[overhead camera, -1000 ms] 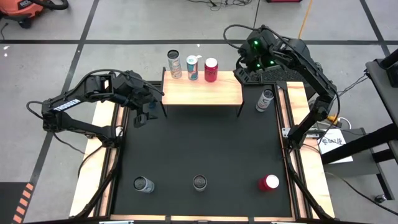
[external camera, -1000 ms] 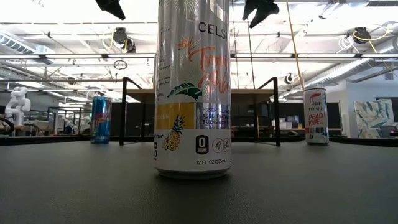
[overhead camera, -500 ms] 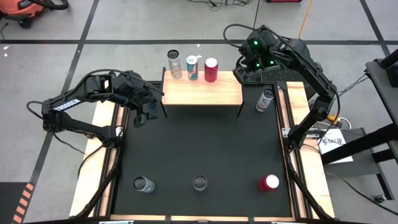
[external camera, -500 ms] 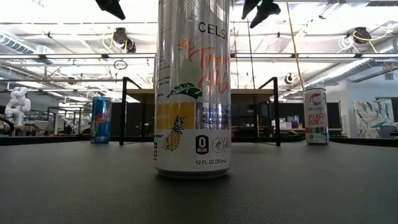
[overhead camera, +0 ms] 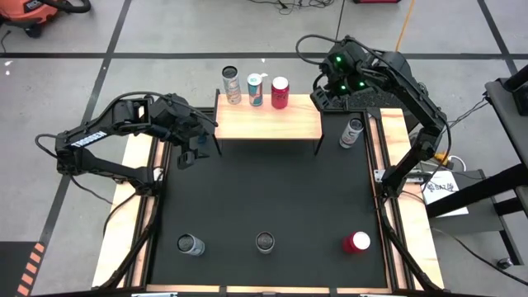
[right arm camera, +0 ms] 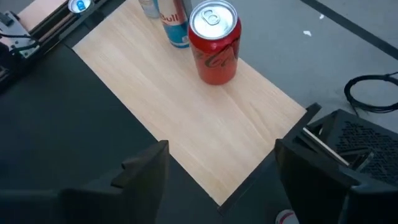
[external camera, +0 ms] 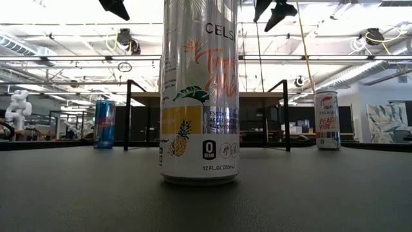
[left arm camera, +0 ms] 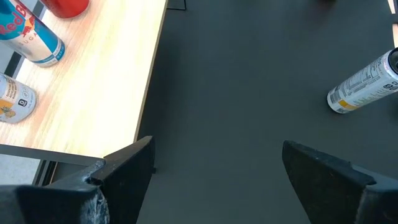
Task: Place canned beverage on shelf
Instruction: Put the top white-pink soda can on the shelf
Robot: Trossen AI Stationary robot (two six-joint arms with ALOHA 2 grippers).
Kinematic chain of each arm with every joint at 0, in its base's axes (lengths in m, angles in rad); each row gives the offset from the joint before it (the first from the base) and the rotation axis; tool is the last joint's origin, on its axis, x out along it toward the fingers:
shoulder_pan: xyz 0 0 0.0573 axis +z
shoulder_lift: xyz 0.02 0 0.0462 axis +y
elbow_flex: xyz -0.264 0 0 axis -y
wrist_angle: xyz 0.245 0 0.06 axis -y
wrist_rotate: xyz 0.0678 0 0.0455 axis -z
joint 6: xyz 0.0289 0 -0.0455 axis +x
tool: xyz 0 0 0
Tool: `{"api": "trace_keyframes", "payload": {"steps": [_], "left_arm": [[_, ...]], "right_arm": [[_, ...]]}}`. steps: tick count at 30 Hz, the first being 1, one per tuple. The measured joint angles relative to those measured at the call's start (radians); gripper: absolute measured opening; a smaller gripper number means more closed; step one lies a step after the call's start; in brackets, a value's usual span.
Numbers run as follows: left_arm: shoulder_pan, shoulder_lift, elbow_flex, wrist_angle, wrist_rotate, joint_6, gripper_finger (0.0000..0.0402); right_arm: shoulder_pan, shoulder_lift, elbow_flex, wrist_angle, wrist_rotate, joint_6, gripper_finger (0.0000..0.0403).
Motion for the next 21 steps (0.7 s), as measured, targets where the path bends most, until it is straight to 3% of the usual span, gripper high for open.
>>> {"api": "trace_keyframes", "payload": {"steps": [10,21], "left_arm": [[0.000,0.000,0.000,0.000,0.000,0.000,0.0350],[0.000,0.000,0.000,0.000,0.000,0.025,0.0350]], "right_arm": [[0.000,0.000,0.000,-0.011,0.049,-0.036,0.0354],[0.000,0.000,0.000,0.086,0.049,-0.029,0.0359]]}}
